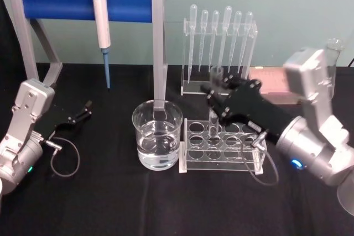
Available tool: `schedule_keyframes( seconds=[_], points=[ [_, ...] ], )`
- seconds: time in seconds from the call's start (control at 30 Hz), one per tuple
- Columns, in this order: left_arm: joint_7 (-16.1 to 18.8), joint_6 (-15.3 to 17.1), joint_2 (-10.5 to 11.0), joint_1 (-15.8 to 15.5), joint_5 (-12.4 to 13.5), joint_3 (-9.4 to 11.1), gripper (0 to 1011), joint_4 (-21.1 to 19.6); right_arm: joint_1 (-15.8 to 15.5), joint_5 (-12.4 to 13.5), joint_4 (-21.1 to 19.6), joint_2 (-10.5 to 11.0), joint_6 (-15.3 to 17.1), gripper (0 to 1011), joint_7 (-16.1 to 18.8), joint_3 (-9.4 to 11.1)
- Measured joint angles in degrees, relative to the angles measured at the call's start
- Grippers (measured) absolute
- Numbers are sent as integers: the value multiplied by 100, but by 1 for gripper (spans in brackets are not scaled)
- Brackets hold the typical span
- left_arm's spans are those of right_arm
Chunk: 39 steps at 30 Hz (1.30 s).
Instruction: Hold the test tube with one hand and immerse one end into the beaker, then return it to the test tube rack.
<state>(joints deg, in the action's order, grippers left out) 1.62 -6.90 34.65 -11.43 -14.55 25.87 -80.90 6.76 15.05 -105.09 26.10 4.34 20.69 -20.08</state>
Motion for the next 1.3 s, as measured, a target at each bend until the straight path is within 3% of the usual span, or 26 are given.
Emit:
schedule_keyframes(
  seconds=[0.13, 0.4, 0.77, 1.3],
  points=[
    [0, 0, 0, 0, 0, -1, 1000, 0, -137, 380, -156, -114, -99, 226, -31, 286],
    [0, 0, 0, 0, 0, 0, 1000, 0, -141, 728, -242, -154, -13, 226, -70, 467],
    [0, 0, 0, 0, 0, 0, 1000, 0, -9, 780, -216, -46, 256, 225, -88, 348],
    [0, 0, 0, 0, 0, 0, 1000, 0, 6, 765, -191, -37, 275, 225, -97, 328]
  ],
)
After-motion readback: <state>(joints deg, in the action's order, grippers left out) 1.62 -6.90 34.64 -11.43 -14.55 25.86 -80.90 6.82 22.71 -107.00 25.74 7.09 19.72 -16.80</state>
